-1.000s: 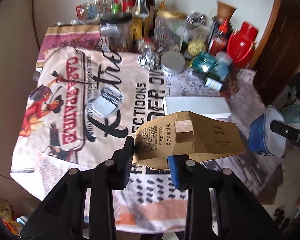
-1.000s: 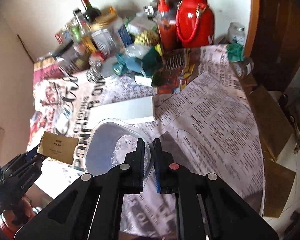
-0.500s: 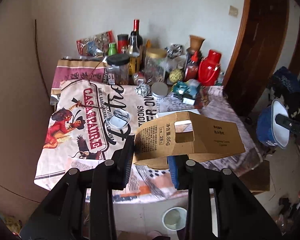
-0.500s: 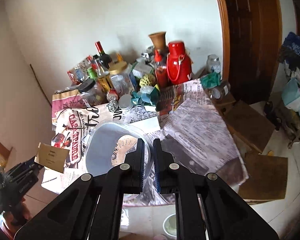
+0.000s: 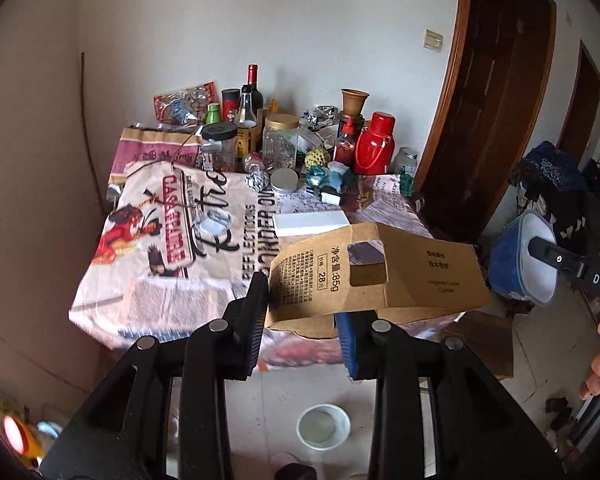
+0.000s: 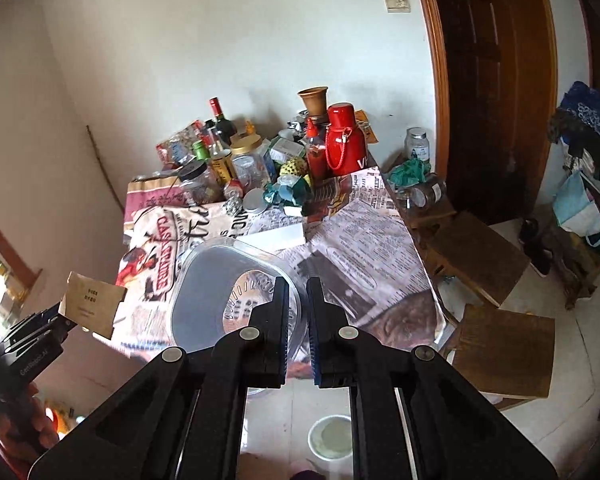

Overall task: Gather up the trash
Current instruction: 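Carry the cardboard box with the left gripper and the clear container with the right gripper to the white bucket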

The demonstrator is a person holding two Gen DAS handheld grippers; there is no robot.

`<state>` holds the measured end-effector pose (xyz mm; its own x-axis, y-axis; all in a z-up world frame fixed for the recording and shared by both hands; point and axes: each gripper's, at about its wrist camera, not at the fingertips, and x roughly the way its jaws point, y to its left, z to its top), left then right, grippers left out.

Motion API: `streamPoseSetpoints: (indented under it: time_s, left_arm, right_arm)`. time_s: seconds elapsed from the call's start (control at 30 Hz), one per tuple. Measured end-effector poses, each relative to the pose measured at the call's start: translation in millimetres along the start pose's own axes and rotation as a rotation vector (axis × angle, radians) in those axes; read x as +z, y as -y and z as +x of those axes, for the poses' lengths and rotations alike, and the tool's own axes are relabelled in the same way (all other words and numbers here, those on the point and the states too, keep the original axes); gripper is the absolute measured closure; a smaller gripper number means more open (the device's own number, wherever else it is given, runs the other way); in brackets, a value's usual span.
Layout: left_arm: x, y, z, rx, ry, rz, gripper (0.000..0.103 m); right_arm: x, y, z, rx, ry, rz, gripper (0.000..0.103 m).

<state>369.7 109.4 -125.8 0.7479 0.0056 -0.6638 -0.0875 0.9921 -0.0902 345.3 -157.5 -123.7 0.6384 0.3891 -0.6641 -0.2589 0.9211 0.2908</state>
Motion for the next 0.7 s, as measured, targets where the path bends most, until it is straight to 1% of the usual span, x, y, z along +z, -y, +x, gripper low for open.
streamPoseSetpoints:
  time_s: [0.2,0.4,0.53,0.7]
  left_arm:
    - [-41,44,-30,0.016,-0.023,-0.085,0.071]
    - [-72,70,-48,0.042,-0.057,-0.106,0.071]
    - [-91,76,-42,0.059,-0.105,-0.116,0.071]
    - [-123,74,-8,0.079,-0.203,-0.118,0.071]
  right_arm:
    - [-23,26,-31,0.042,-0.038,-0.058,0.095]
    - [-46,47,-46,0.064,-0.090,-0.088,0.095]
    - [-61,57,-35,0.069,-0.137,-0.085,0.095]
    - [-88,66,-9,0.070,-0.227,-0.069,0.095]
